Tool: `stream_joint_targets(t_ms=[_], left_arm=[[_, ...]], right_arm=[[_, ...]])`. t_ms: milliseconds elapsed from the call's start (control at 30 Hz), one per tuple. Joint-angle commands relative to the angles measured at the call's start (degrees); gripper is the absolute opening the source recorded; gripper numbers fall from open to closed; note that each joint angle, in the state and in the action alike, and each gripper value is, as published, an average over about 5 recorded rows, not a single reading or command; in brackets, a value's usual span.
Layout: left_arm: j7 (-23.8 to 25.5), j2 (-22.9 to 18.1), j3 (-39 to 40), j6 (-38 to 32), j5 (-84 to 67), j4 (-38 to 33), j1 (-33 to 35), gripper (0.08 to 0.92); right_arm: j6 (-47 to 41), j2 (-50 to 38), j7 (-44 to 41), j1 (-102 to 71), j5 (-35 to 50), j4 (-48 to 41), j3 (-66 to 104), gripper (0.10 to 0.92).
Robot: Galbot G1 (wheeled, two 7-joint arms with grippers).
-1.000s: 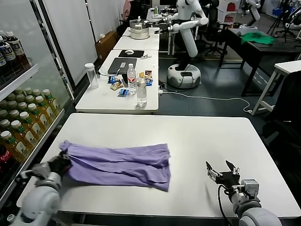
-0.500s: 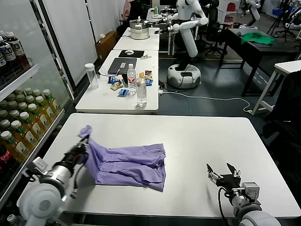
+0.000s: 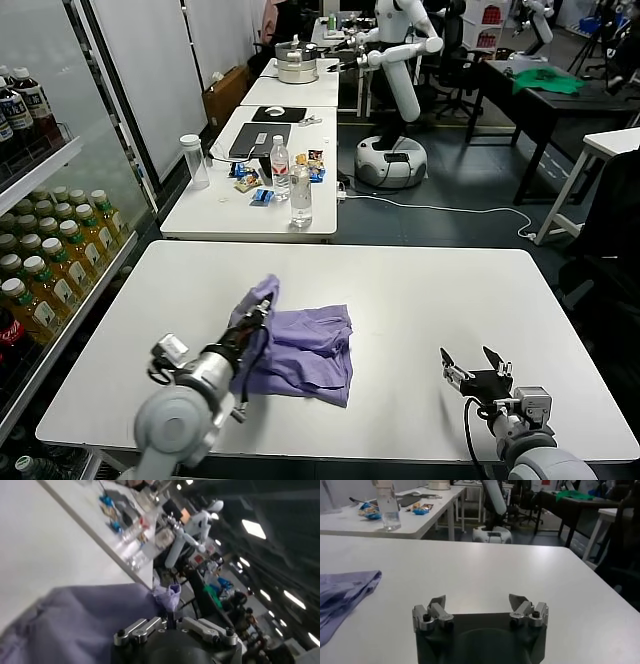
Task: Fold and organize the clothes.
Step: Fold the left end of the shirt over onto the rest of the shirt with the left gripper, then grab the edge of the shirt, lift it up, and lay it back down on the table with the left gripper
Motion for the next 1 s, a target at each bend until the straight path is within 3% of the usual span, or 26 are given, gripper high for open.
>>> stream_joint_targets(t_ms=[33, 267, 467, 633, 1000], left_arm=[[0.10, -4.07, 9.64, 0.25, 3.63, 7.34, -4.98, 0.130], [2.30, -4.33, 11.78, 1.49, 5.01, 9.38, -6.61, 0.184], [4.55, -4.41, 11.35, 0.83, 3.01, 8.00, -6.50, 0.354], [4.59, -1.95, 7.54, 0.58, 4.20, 5.07, -3.76, 0.501], [4.36, 7.23, -2.03, -3.75, 38.08, 7.82, 5.88, 0.793]], right_arm=[[-0.01, -0.03, -0.01, 0.43, 0.02, -0.52, -0.10, 0.823], [-0.04, -0.11, -0.02, 1.28, 0.12, -1.40, -0.47, 0.823], [-0.03, -0.25, -0.04, 1.78, 0.23, -2.08, -0.54, 0.823], [0.10, -0.37, -0.13, 2.07, 0.34, -2.57, -0.57, 0.823], [0.64, -0.34, -0.30, 2.39, 0.18, -2.97, -1.14, 0.823]])
